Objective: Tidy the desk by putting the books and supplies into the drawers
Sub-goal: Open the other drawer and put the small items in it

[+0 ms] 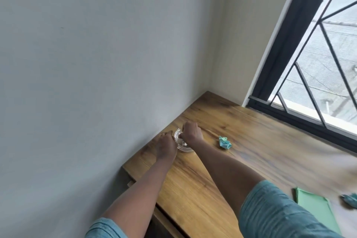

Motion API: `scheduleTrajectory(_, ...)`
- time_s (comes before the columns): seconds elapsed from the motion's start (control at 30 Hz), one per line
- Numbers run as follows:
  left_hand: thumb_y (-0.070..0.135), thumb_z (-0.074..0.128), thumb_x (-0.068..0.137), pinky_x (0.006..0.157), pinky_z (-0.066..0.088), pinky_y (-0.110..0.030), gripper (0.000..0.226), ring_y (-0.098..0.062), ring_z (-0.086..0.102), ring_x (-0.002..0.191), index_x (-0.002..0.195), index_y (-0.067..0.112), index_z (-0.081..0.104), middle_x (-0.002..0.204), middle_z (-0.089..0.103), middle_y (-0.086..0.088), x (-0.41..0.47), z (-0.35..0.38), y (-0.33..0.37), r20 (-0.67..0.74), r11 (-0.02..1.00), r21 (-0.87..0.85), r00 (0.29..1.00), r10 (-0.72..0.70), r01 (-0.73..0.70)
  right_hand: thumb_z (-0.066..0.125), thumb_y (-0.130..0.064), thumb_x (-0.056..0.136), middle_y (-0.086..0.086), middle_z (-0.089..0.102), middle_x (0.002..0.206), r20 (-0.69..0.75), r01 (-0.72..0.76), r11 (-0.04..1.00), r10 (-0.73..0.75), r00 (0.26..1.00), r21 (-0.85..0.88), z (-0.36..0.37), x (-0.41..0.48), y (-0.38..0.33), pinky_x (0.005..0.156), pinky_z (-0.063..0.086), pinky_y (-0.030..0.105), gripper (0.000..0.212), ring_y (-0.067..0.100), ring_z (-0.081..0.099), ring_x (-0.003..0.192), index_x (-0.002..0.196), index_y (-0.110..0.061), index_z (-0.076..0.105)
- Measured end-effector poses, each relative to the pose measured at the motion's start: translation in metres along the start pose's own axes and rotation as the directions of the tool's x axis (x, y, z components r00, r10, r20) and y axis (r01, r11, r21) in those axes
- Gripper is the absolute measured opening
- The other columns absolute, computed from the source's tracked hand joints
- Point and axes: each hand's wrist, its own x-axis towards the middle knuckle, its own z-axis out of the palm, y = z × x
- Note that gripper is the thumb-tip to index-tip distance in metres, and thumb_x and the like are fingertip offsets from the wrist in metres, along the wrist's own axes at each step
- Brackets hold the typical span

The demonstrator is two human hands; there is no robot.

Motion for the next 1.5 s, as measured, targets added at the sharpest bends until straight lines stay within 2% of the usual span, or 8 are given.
scheduleTrajectory(0.3, 0.012, 0.047, 0.093, 0.086, 0.046, -0.035, 0.028, -0.028, 0.058, 0.107, 0.115, 0.008, 0.063, 0.112, 0.065, -0.015, -0.001, 0.007, 0.008, 0.009, 0.999, -0.041, 1.0, -0.008, 0.008, 0.064, -0.011, 0.085, 0.017, 0.068, 0.101, 0.009, 0.04, 0.999, -0.04, 0.999, -0.008, -0.001, -0.001, 0.007, 0.066, 0.045, 0.031, 0.016, 0.031, 0.066, 0.096, 0.098, -0.002, 0.068)
scheduleTrajectory(0.6, -0.001, 0.044, 0.093, 0.09, 0.047, -0.032, 0.038, -0.028, 0.055, 0.111, 0.129, 0.001, 0.055, 0.122, 0.062, -0.017, -0.038, 0.013, 0.007, -0.099, 0.99, -0.133, 0.995, 0.023, -0.036, 0.045, 0.009, 0.082, 0.014, 0.063, 0.071, -0.27, -0.018, 0.987, 0.061, 0.961, 0.16, -0.016, -0.048, 0.045, 0.056, 0.037, 0.03, 0.023, 0.022, 0.053, 0.063, 0.074, 0.002, 0.065)
scheduleTrajectory(0.93, 0.003, 0.042, 0.095, 0.092, 0.045, -0.033, 0.037, -0.029, 0.053, 0.114, 0.129, 0.005, 0.054, 0.129, 0.057, -0.014, -0.129, 0.004, 0.009, -0.07, 0.981, -0.128, 0.988, 0.139, -0.147, 0.052, -0.008, 0.09, 0.016, 0.064, 0.103, -0.362, -0.157, 0.961, 0.234, 0.902, 0.227, -0.007, -0.17, 0.106, 0.071, 0.042, 0.032, 0.019, 0.033, 0.06, 0.093, 0.097, -0.001, 0.068)
scheduleTrajectory(1.0, 0.006, 0.037, 0.092, 0.086, 0.051, -0.035, 0.037, -0.031, 0.06, 0.105, 0.123, 0.003, 0.059, 0.121, 0.062, -0.015, -0.158, 0.005, 0.0, -0.041, 0.93, -0.036, 0.93, 0.364, -0.366, 0.052, -0.008, 0.09, 0.019, 0.063, 0.105, -0.381, -0.182, 0.952, 0.268, 0.885, 0.248, 0.0, -0.202, 0.115, 0.076, 0.044, 0.035, 0.02, 0.036, 0.059, 0.096, 0.1, 0.001, 0.067)
scheduleTrajectory(1.13, 0.014, 0.038, 0.081, 0.072, 0.058, -0.03, 0.039, -0.026, 0.069, 0.084, 0.111, 0.012, 0.062, 0.1, 0.07, -0.007, -0.218, 0.017, -0.034, 0.121, 0.663, 0.085, 0.668, 0.734, -0.744, 0.048, -0.01, 0.093, 0.018, 0.059, 0.115, -0.455, -0.209, 0.954, 0.288, 0.843, 0.216, 0.022, -0.272, 0.126, 0.081, 0.043, 0.038, 0.023, 0.039, 0.055, 0.102, 0.107, -0.001, 0.064)
scheduleTrajectory(1.3, 0.016, 0.042, 0.078, 0.076, 0.057, -0.027, 0.039, -0.023, 0.071, 0.086, 0.102, 0.009, 0.072, 0.099, 0.072, -0.006, -0.281, 0.019, -0.057, 0.387, 0.482, 0.116, 0.486, 0.783, -0.869, 0.054, -0.007, 0.08, 0.015, 0.068, 0.1, -0.569, -0.102, 0.995, 0.085, 0.818, 0.002, 0.062, -0.351, 0.138, 0.072, 0.054, 0.036, 0.025, 0.036, 0.066, 0.09, 0.1, -0.001, 0.068)
scheduleTrajectory(1.4, 0.014, 0.037, 0.094, 0.11, 0.036, -0.029, 0.047, -0.024, 0.049, 0.13, 0.139, 0.013, 0.047, 0.142, 0.049, -0.008, -0.304, 0.02, -0.058, 0.51, 0.534, 0.137, 0.522, 0.684, -0.834, 0.041, -0.019, 0.079, 0.015, 0.069, 0.112, -0.466, -0.113, 0.964, -0.012, 0.885, -0.24, 0.082, -0.387, 0.156, 0.086, 0.055, 0.037, 0.044, 0.031, 0.066, 0.106, 0.109, -0.002, 0.069)
scheduleTrajectory(1.5, 0.012, 0.029, 0.1, 0.12, 0.006, -0.029, 0.055, -0.018, 0.013, 0.147, 0.152, 0.023, 0.015, 0.159, 0.015, 0.001, -0.318, 0.022, -0.062, 0.529, 0.623, 0.216, 0.626, 0.573, -0.752, 0.032, -0.012, 0.073, 0.015, 0.064, 0.122, -0.381, -0.171, 0.922, 0.028, 0.924, -0.346, 0.093, -0.411, 0.166, 0.096, 0.047, 0.038, 0.056, 0.03, 0.061, 0.114, 0.116, -0.001, 0.065)
